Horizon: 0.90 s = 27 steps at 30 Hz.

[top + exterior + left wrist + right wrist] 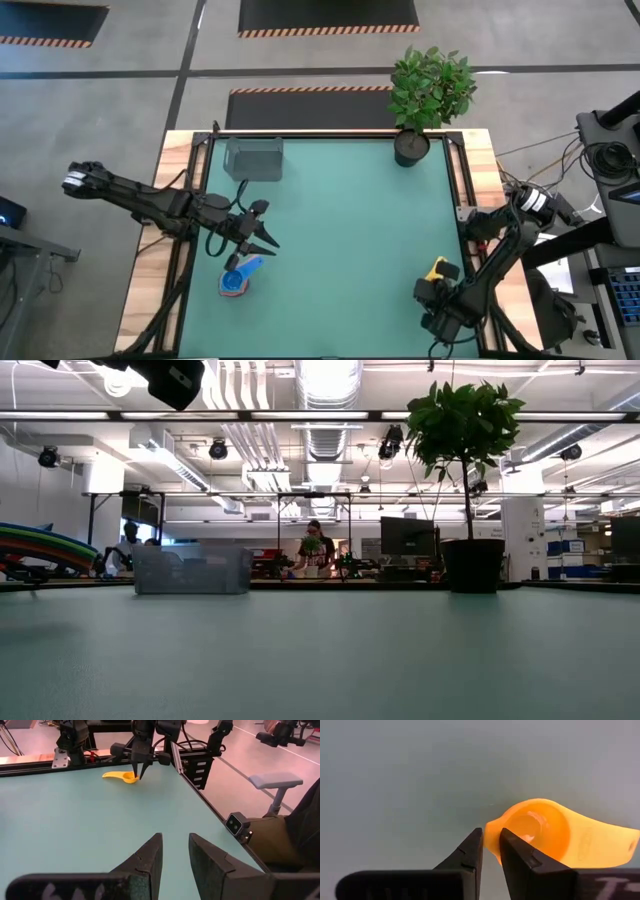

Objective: Nest measuring cups in basket
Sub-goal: Stack the yellow measuring cup on top of the blue measuring cup

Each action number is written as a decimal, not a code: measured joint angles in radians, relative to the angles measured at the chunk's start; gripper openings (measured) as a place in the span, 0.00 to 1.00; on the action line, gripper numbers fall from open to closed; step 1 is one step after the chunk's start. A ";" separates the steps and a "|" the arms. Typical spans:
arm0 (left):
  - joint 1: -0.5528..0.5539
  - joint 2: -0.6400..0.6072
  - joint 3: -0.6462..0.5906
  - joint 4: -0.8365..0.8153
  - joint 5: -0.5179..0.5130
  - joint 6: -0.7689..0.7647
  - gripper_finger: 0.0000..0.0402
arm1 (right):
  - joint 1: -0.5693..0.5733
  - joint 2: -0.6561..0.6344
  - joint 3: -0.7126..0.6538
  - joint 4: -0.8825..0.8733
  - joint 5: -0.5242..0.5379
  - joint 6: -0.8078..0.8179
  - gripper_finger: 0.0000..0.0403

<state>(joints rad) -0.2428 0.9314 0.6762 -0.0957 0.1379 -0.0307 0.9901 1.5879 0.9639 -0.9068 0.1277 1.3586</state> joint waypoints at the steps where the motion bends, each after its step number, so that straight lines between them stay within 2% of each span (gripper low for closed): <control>1: 0.000 0.000 0.000 0.000 0.000 0.000 0.19 | 0.000 0.000 -0.002 -0.002 0.003 0.008 0.11; 9: 0.000 0.000 0.000 0.021 0.000 0.000 0.19 | 0.000 0.000 0.000 -0.002 0.028 0.068 0.06; 17: -0.014 0.000 0.000 0.052 -0.002 -0.004 0.17 | -0.058 -0.002 0.054 0.004 0.196 0.102 0.06; 22: -0.037 0.000 0.000 0.069 -0.050 -0.004 0.11 | -0.129 -0.002 0.101 0.078 0.326 -0.003 0.06; 27: -0.095 0.011 -0.003 0.202 -0.061 0.004 0.09 | -0.230 -0.002 0.128 0.278 0.431 -0.243 0.06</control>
<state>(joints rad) -0.3377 0.9429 0.6730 0.1059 0.0769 -0.0267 0.7599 1.5860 1.0921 -0.6292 0.5587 1.1155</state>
